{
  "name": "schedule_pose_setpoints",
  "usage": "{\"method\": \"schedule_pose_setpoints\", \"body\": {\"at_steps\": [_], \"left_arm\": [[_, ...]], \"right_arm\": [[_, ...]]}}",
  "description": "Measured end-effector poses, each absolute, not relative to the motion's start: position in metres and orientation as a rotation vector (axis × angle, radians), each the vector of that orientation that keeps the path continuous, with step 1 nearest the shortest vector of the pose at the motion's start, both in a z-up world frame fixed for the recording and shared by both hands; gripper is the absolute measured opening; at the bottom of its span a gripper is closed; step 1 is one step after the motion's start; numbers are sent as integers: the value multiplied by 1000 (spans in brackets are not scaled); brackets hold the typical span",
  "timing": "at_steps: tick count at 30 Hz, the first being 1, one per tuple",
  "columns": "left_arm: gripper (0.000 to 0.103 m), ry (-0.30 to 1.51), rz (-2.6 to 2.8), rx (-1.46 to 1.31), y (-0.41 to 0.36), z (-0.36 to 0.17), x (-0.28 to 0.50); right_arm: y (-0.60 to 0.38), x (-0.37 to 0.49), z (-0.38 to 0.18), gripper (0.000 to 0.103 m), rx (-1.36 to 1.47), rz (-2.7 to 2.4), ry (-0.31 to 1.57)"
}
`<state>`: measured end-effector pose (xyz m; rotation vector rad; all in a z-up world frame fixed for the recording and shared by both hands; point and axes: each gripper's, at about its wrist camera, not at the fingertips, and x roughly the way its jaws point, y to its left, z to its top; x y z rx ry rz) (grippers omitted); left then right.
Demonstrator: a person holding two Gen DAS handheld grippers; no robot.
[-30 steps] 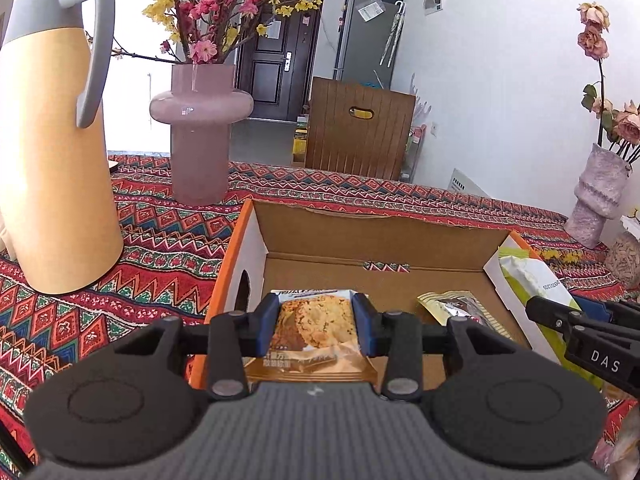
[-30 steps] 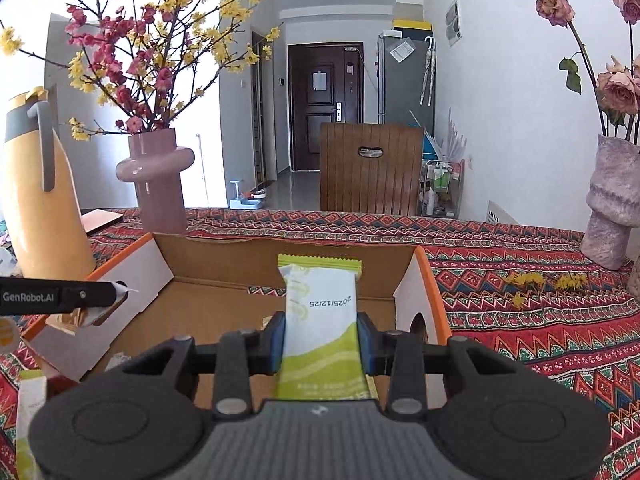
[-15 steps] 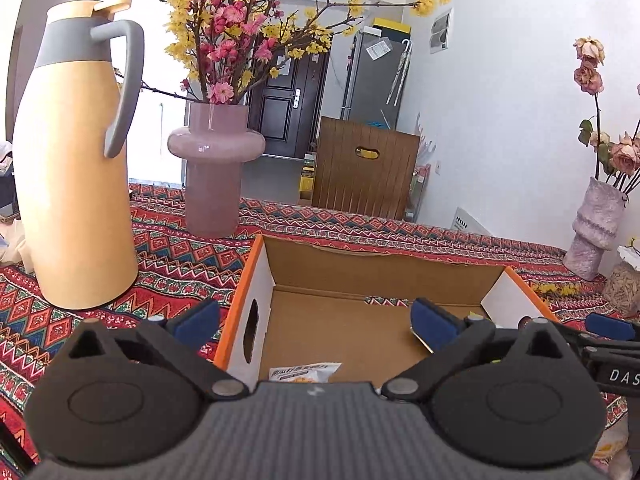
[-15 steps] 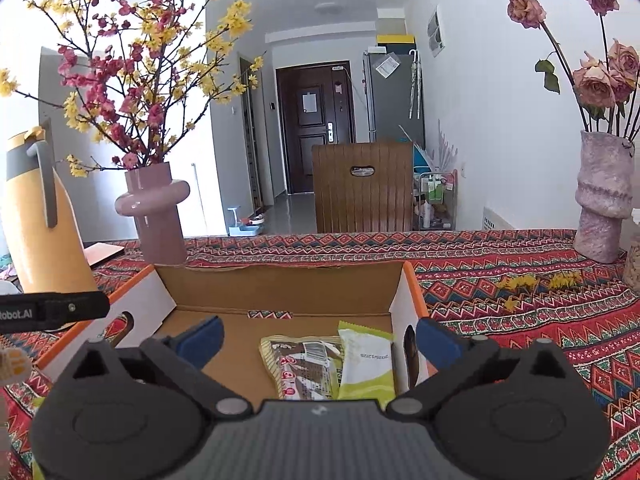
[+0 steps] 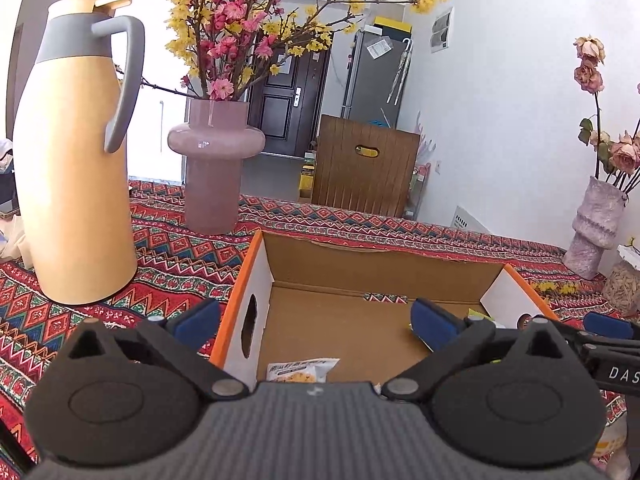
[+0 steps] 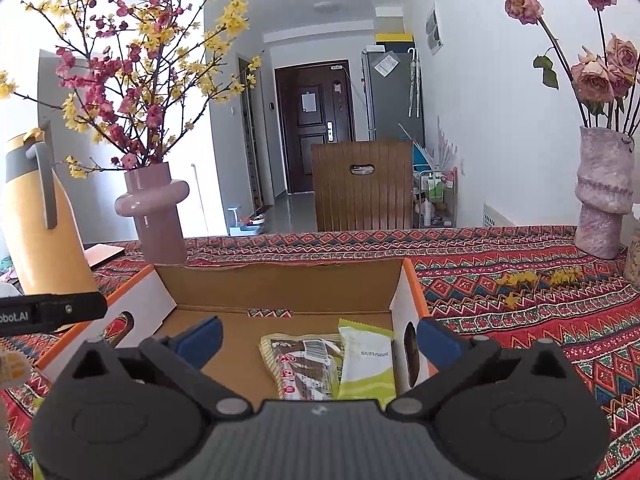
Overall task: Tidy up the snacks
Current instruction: 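Lower both held snacks into the box and open both grippers, then withdraw both grippers from the box toward the remaining snacks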
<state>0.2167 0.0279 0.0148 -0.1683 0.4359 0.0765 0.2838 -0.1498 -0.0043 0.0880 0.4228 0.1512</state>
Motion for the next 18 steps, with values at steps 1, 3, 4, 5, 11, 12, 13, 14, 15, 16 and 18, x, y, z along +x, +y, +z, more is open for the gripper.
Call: {"method": "schedule_pose_setpoints", "body": {"at_steps": [1,3,4,5,11,12,13,14,15,16,18], "left_arm": [[103,436,76,-169,28,15,217],[103,437,77,-169,28,15,217],[103,437,77,-170,28,15,216],[103,435,78,-170,27,15,216],[103,422,83,-174,26,25,208],[103,418,85,-172,25,28,206],[103,415,85,-171,24,31,203],[103,411,82,-171,24,34,201],[103,409,79,-170,23,36,198],[103,407,75,-168,23,38,195],[103,403,70,-161,21,41,189]], "right_arm": [[-150,284,-4,103,88,151,422],[-150,283,-3,103,87,151,418],[-150,282,-3,103,86,152,416],[-150,281,-2,103,86,153,412],[-149,269,12,103,71,156,366],[-149,265,15,103,66,156,354],[-148,262,19,103,63,157,343],[-148,258,22,103,61,159,335],[-149,254,25,103,61,160,331],[-149,251,26,103,62,162,328],[-149,244,29,103,63,164,326]]}}
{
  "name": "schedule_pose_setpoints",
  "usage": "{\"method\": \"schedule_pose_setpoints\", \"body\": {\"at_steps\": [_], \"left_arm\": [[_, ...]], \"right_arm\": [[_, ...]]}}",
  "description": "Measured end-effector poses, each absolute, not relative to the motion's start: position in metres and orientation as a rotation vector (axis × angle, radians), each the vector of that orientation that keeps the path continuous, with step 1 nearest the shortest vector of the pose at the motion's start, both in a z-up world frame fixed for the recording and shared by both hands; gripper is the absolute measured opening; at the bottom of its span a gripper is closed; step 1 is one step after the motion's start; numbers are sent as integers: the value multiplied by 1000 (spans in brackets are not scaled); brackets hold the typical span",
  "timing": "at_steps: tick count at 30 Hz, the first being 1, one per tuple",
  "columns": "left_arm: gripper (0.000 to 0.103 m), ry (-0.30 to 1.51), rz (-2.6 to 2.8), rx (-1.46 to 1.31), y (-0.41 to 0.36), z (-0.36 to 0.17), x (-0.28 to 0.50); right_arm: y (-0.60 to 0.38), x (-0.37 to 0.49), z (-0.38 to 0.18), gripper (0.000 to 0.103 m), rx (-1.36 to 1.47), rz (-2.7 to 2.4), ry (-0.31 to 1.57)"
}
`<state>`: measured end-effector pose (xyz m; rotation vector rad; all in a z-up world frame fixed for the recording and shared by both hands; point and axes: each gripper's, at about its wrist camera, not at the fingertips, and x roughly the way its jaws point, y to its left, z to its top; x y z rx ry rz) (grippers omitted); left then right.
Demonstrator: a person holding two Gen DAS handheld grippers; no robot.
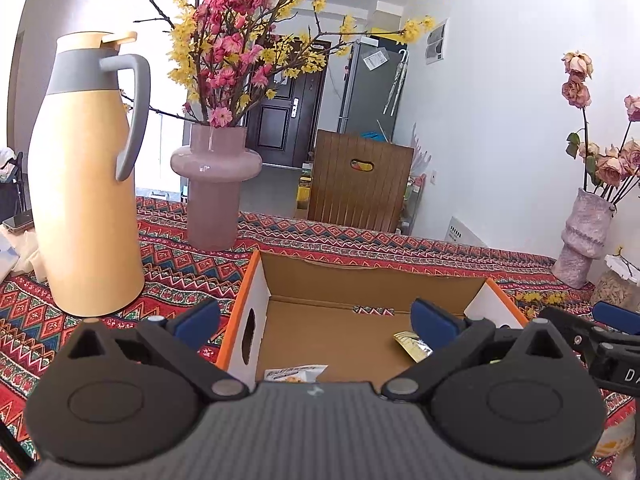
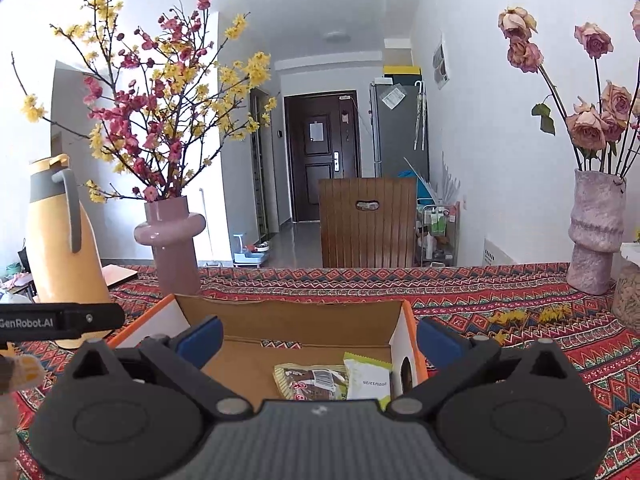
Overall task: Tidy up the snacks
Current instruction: 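Withdraw both grippers from the box toward the remaining snacks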
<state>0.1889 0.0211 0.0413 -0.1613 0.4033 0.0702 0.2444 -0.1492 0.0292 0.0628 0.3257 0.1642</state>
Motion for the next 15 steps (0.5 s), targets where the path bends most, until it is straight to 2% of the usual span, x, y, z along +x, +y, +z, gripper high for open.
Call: {"method": "schedule_pose_setpoints", "body": {"at_steps": [15], "left_arm": [[103,416,89,-144,27,47,135]], "right_arm": [[-154,190,33,103,63,164,346]]}}
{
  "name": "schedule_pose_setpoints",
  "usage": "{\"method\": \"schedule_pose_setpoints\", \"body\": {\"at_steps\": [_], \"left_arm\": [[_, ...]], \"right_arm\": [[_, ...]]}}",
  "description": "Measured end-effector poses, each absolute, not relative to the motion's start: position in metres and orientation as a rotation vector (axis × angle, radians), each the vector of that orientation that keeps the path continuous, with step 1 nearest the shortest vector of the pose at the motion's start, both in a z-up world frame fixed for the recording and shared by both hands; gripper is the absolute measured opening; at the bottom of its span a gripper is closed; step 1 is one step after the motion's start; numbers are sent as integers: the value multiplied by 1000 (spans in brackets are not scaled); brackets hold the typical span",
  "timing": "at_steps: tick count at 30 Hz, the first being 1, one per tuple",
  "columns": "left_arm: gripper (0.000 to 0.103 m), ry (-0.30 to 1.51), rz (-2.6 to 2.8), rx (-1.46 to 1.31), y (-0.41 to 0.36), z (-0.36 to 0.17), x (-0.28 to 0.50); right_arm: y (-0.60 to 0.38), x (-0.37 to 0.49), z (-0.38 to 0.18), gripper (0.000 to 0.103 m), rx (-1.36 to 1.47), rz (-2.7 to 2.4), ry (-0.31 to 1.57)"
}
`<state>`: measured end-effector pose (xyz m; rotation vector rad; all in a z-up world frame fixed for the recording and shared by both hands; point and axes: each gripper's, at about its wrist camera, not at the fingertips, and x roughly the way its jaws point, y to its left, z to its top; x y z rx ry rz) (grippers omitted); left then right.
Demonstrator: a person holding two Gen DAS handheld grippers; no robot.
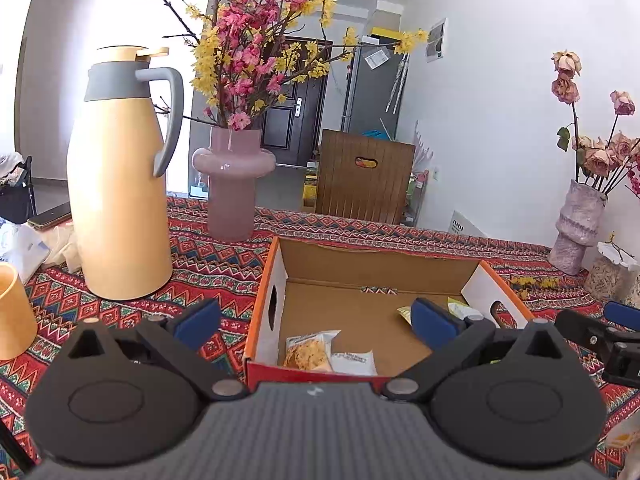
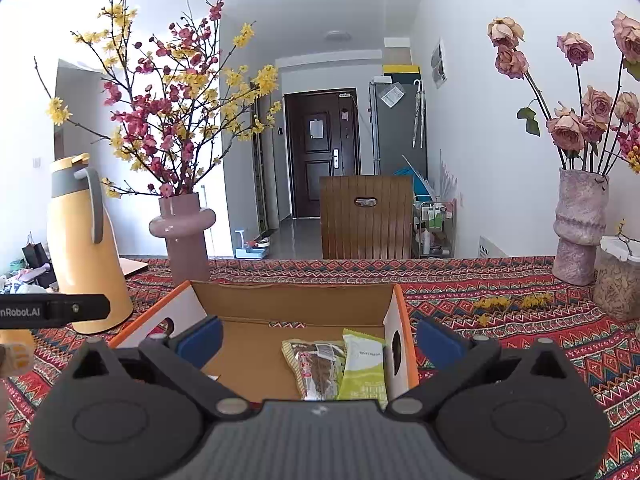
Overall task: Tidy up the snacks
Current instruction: 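Withdraw both grippers from the box toward the remaining snacks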
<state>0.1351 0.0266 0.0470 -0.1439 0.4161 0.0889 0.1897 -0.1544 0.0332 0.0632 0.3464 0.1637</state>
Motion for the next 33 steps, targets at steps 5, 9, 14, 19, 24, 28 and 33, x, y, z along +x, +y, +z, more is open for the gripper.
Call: {"method": "schedule_pose_setpoints", "body": {"at_steps": [5,9,14,19,24,28,33], "left_arm": [[103,445,109,-144,30,37,116],[103,470,120,-145,34,26,99],[103,507,129,-150,41,12,84],[103,539,123,-155,45,1,74],[103,556,126,-163,47,-7,64],[103,572,134,-178,50,-14,57],[103,588,126,-182,53,-19,56]], "right_arm": [[-158,174,20,103,91,176,383],[-160,167,5,103,86,169,469],[-164,157,-17,103,39,127,583],[-170,150,-29,103,51,91,640],[-171,151,-34,103,48,95,673],[-166,155,-36,103,38,109,698],[-164,150,-41,103,56,109,708]]}}
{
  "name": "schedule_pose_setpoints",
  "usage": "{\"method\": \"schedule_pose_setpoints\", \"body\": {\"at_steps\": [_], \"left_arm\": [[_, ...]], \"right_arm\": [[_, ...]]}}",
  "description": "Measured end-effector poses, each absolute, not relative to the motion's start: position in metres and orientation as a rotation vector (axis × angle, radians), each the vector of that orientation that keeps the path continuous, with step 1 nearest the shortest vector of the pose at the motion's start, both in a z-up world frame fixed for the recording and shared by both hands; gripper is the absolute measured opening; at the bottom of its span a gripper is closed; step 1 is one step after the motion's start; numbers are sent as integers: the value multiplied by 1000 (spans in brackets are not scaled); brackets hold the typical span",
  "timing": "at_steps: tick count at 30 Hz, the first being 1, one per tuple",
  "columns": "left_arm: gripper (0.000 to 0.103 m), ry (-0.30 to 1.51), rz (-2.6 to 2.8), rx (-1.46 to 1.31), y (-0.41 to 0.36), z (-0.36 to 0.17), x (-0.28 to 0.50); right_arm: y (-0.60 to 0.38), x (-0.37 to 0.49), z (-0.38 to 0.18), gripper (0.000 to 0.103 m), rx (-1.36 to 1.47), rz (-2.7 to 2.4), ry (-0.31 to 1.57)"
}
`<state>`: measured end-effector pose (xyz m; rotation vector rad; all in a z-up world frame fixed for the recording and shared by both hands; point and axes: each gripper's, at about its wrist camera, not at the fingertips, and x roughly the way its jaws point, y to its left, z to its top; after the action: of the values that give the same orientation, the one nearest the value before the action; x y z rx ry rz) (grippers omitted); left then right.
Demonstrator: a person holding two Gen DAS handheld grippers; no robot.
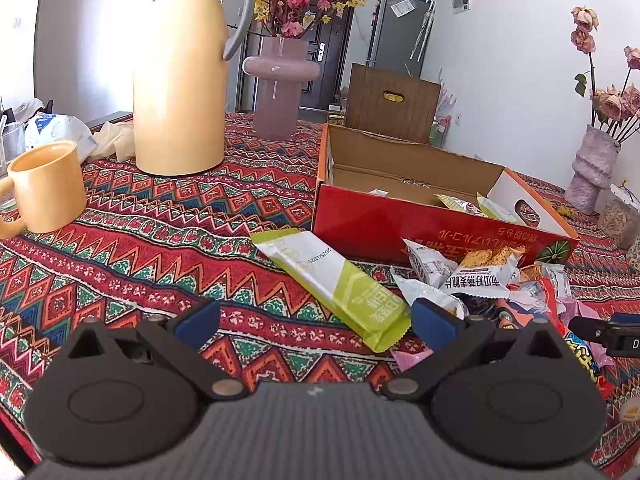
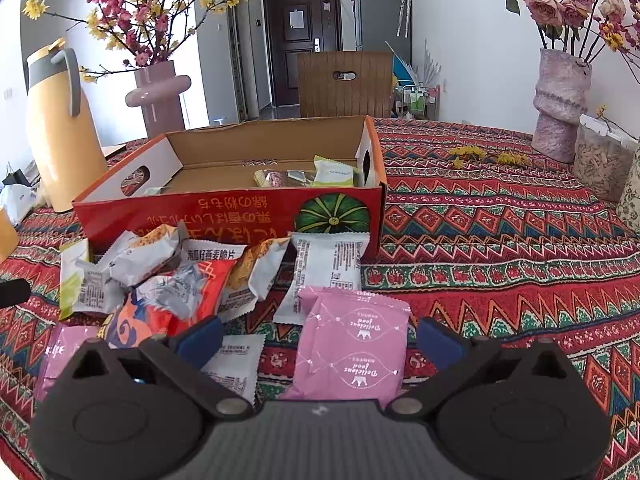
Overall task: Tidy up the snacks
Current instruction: 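Grasp the green-and-white bar with the left gripper while the right grasps the pink packet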
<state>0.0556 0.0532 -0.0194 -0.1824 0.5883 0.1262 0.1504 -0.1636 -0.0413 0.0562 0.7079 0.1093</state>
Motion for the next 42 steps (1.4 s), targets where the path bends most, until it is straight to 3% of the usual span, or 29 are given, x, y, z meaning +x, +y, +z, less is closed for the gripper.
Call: {"method": "schedule_pose_setpoints", "body": {"at_steps": [17,19,28,42], "left_arm": [[103,628,100,-198,55,-26,63],[103,634,104,-195,53,-27,65],[103,653,120,-181,48,-27,67],[103,713,188,-220,54,-24,100]], "right_arm": [[-178,129,-51,101,83,46,674],[-178,130,-51,98,81,45,666],[-176,152,-64,63,108,29,697],[-194,147,-51,61,161,-10,561]]}}
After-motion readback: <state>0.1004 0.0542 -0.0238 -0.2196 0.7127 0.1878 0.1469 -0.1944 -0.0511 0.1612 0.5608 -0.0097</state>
